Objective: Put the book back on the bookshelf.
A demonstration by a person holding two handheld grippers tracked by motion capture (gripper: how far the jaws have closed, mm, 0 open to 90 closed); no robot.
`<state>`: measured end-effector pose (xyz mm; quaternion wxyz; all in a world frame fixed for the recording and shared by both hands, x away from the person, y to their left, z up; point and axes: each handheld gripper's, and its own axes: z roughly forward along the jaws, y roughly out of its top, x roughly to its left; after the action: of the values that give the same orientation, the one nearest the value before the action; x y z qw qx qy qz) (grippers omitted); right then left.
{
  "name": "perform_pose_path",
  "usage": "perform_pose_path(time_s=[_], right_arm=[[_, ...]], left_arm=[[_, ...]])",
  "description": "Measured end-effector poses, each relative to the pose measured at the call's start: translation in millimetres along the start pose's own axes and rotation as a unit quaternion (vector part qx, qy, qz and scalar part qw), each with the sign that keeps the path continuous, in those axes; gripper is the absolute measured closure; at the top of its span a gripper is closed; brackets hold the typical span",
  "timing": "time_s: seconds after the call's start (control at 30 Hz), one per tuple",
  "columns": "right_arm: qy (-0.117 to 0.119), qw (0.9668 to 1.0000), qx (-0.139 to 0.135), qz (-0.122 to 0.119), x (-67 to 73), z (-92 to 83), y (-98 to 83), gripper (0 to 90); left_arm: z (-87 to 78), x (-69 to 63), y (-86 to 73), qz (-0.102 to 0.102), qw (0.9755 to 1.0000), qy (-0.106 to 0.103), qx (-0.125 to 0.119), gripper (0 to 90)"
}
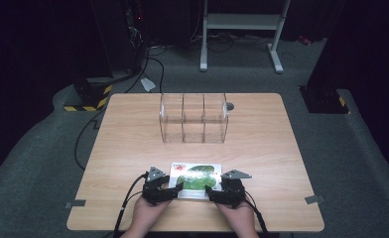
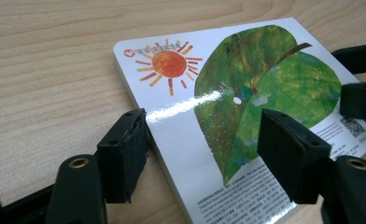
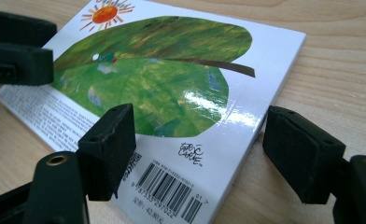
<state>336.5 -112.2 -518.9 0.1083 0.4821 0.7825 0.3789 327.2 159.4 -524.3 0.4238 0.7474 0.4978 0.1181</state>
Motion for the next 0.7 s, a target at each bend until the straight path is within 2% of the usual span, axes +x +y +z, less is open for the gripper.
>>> perform_pose_path(time_s=[0.23, 0.27, 0.33, 0.47, 0.57, 0.63, 0.7], right_arm=[[0.002, 1.0000, 0.000, -0.001, -0.7, 5.9, 5.7, 25.7], [0.003, 1.0000, -0.001, 0.000, -0.8, 6.2, 6.2, 25.4], [0.004, 1.0000, 0.000, -0.001, -1.1, 6.1, 6.3, 25.6], [0.004, 1.0000, -0.003, 0.000, -0.4, 5.2, 5.9, 25.6], [0.006, 1.0000, -0.001, -0.001, -0.7, 5.5, 5.5, 26.2], [0.010, 0.9999, 0.000, -0.006, 1.8, 6.1, 4.9, 26.2], [0.010, 0.9999, 0.000, -0.007, 3.0, 4.7, 4.6, 26.6]], left_arm=[[-11.4, 4.5, -2.7, -0.018, 0.9996, -0.014, -0.016, 42.1], [-14.4, 4.8, -1.6, -0.019, 0.9992, -0.020, -0.027, 42.7], [-15.9, 4.4, -0.8, -0.013, 0.9992, -0.019, -0.033, 44.0], [-17.6, 4.8, 0.2, -0.013, 0.9990, -0.023, -0.035, 44.2], [-17.3, 4.0, 0.9, -0.013, 0.9983, -0.042, -0.039, 47.1], [-16.3, -0.2, 1.7, -0.004, 0.9984, -0.040, -0.040, 46.7], [-16.0, -0.1, 1.4, -0.007, 0.9989, -0.024, -0.040, 43.7]])
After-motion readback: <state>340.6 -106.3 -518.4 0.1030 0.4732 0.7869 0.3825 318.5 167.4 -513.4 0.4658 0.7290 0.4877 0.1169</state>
